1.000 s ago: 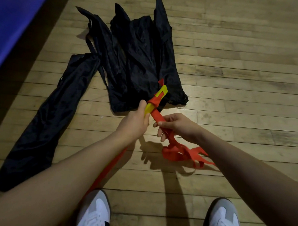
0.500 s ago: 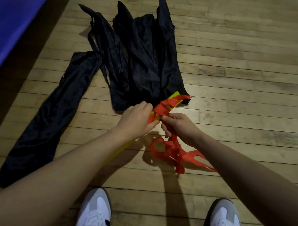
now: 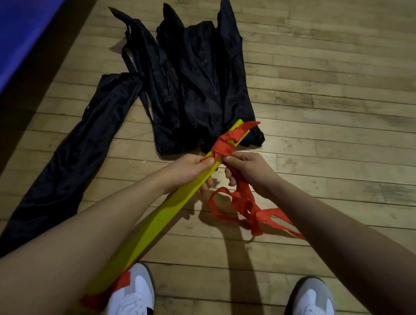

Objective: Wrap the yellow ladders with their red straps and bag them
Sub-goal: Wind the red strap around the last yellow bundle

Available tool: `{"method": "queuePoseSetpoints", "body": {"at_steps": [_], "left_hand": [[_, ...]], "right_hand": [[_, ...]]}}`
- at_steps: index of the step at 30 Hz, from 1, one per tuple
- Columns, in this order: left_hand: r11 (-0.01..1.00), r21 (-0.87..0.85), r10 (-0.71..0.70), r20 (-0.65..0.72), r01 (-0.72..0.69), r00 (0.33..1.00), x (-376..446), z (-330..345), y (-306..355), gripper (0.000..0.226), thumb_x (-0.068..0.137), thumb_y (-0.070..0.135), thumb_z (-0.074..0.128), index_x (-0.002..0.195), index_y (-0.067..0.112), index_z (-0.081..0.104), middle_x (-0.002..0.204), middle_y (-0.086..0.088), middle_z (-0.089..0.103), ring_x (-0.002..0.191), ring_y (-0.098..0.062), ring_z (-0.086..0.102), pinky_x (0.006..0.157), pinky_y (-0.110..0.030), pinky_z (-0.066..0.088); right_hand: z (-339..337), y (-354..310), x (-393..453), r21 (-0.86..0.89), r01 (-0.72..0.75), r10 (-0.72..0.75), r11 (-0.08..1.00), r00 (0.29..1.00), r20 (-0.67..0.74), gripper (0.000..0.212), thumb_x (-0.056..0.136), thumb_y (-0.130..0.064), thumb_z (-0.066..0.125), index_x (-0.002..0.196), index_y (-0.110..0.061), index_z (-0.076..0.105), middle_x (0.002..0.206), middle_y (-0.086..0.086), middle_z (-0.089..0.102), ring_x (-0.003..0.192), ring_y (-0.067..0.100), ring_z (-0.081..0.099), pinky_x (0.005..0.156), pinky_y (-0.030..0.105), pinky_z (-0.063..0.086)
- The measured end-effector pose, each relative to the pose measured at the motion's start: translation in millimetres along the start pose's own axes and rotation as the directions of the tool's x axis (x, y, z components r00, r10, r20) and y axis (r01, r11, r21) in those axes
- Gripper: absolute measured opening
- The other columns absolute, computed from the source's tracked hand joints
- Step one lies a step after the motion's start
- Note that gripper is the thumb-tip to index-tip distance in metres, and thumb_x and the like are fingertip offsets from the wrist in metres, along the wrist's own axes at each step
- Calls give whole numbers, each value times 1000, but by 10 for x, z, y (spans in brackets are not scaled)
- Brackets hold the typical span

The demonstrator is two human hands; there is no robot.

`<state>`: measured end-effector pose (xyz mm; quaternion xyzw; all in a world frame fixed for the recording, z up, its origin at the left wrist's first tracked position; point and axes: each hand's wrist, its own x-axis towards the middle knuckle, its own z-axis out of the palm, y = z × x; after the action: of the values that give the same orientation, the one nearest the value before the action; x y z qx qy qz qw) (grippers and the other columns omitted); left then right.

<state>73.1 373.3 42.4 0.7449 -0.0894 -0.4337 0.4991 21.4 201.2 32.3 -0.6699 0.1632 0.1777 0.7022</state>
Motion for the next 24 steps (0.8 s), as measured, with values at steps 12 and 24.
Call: {"method": "queuePoseSetpoints", "body": {"at_steps": [12, 24], "left_hand": [[816, 557, 156, -468, 153, 870, 32, 74, -62, 29, 92, 38, 56, 76, 14, 49, 74, -6, 57, 70, -26, 57, 59, -36, 46], [847, 522, 27, -235, 102, 972, 17, -1, -105, 43, 92, 36, 55, 120, 10, 35, 118, -9, 37, 113, -28, 45, 92, -39, 40]], "right_hand": [[115, -36, -56, -253, -71, 117, 965, 978, 170, 9, 96, -10, 55, 89, -4, 57, 66, 6, 57, 49, 10, 49, 48, 19, 42], [152, -80, -4, -184, -57, 67, 981, 997, 49, 16, 92, -12, 63, 80, -4, 56, 60, 9, 56, 42, 14, 49, 43, 24, 42]]}}
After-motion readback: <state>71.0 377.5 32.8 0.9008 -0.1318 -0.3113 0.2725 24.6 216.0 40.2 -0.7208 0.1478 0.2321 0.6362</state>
